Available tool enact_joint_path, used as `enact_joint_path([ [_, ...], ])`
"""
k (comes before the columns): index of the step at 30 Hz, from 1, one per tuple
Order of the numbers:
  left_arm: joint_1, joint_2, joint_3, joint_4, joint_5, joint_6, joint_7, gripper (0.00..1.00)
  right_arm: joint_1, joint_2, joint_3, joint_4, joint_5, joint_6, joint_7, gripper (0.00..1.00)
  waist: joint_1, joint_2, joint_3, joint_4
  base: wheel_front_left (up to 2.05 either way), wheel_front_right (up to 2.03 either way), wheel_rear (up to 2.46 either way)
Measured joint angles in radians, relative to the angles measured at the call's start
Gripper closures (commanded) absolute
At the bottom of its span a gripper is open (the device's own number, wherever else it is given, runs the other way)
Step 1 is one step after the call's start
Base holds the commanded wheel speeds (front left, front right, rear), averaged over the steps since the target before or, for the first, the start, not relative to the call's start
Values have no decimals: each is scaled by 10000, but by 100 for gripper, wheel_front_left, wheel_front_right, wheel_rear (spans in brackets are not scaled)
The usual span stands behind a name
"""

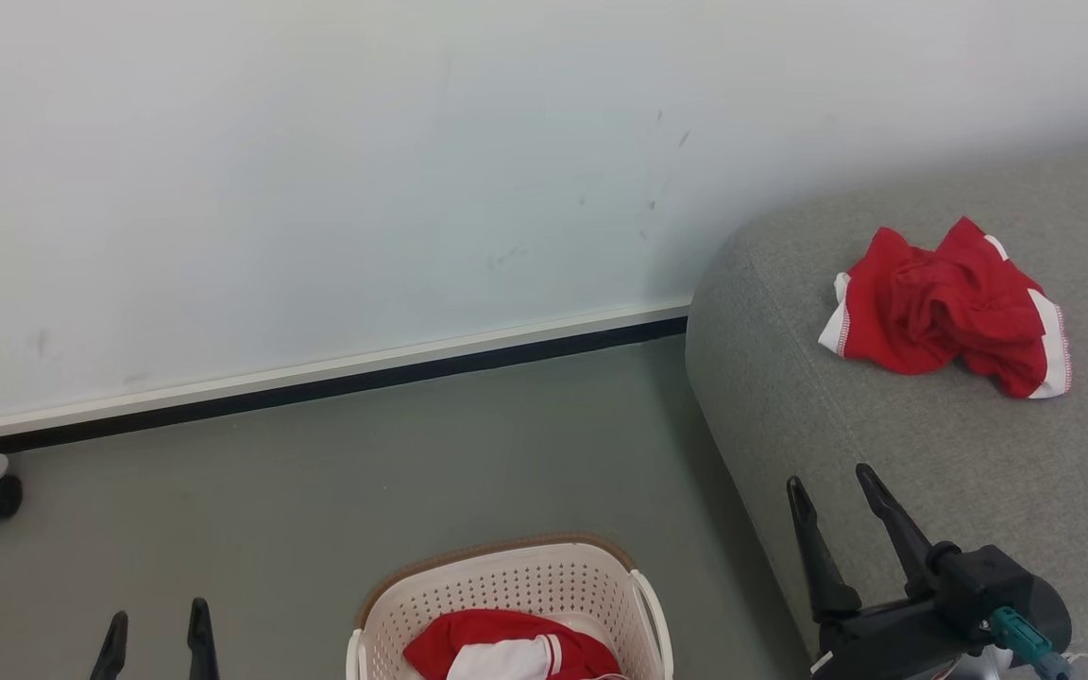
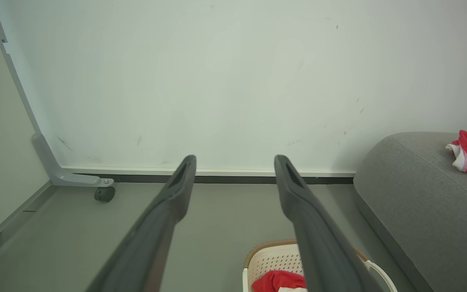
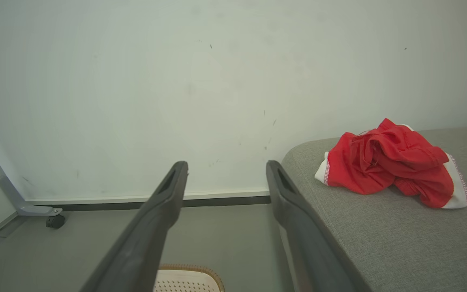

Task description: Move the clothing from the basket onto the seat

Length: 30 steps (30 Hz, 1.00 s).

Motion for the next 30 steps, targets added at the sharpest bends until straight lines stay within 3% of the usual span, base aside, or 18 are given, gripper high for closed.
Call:
enact_joint_path([
  [18, 9, 2, 115, -178, 109, -15, 0, 0, 247, 33, -384, -426, -268, -12, 0, 0, 0, 0, 244, -22, 0, 0, 0],
  [30, -486, 232, -148, -481, 512, -188, 2, 0, 134, 100, -612, -995, -500, -13, 0, 0, 0, 0, 1242, 7, 0, 0, 0],
])
